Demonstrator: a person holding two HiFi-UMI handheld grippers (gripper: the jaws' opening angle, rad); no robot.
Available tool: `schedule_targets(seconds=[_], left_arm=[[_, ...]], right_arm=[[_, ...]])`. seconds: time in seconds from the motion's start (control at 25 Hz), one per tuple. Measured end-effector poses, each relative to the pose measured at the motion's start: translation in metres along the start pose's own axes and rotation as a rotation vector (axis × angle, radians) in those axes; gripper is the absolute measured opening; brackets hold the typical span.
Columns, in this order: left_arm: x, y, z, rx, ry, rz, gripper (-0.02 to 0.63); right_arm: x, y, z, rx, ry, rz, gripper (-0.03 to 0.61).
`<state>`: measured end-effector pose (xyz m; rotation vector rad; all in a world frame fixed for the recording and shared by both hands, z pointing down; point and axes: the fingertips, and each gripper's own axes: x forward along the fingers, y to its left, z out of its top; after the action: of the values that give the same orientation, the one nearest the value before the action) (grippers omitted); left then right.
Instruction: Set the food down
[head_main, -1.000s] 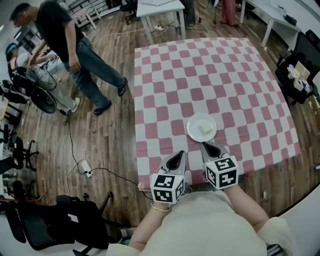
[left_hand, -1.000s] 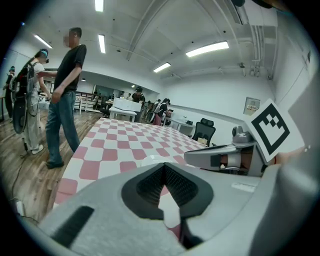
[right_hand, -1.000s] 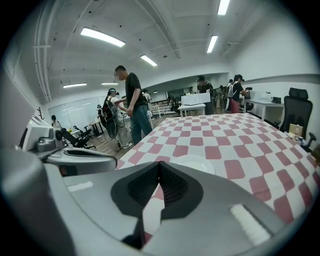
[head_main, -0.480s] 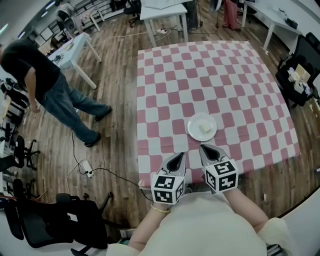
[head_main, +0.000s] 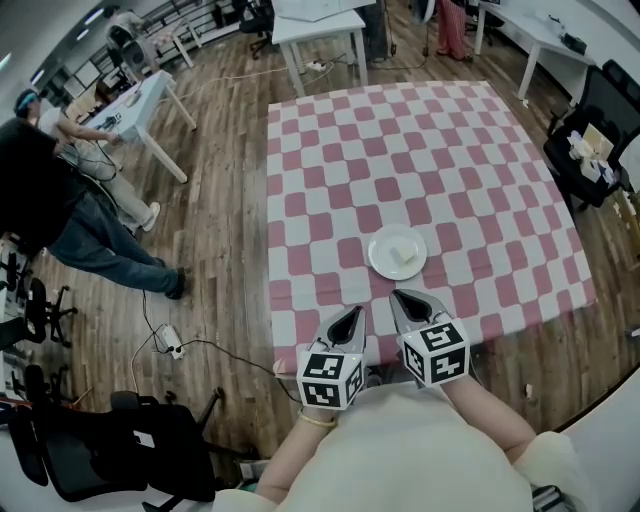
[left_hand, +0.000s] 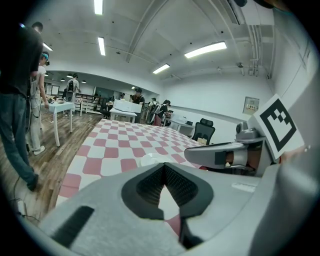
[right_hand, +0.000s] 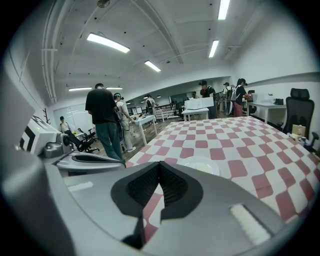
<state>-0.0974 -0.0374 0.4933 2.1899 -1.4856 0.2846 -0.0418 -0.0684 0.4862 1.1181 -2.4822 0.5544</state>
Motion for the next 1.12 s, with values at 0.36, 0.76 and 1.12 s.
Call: schedule_targets(seconds=[0.36,0.76,1.12], left_arm=[[0.0008,-0.0009,0.0008,0.003,-0.002,-0.008,0.000],[0.0020,-0.0020,-0.0008,0.004,0.006,-0.016,0.000],[0.0019,-0.0033,-0.0003,0.006,0.001,-0.013,0.000]], right_arm=[[0.0003,0.0036,0.0037,-0.026,-0.002,0.007,0.005],[0.0010,0.0044,0.0035,-0.026,0.001,0.011,0.005],[0.0002,0.0041,0.0048,-0.022,-0.006,0.015,0.005]])
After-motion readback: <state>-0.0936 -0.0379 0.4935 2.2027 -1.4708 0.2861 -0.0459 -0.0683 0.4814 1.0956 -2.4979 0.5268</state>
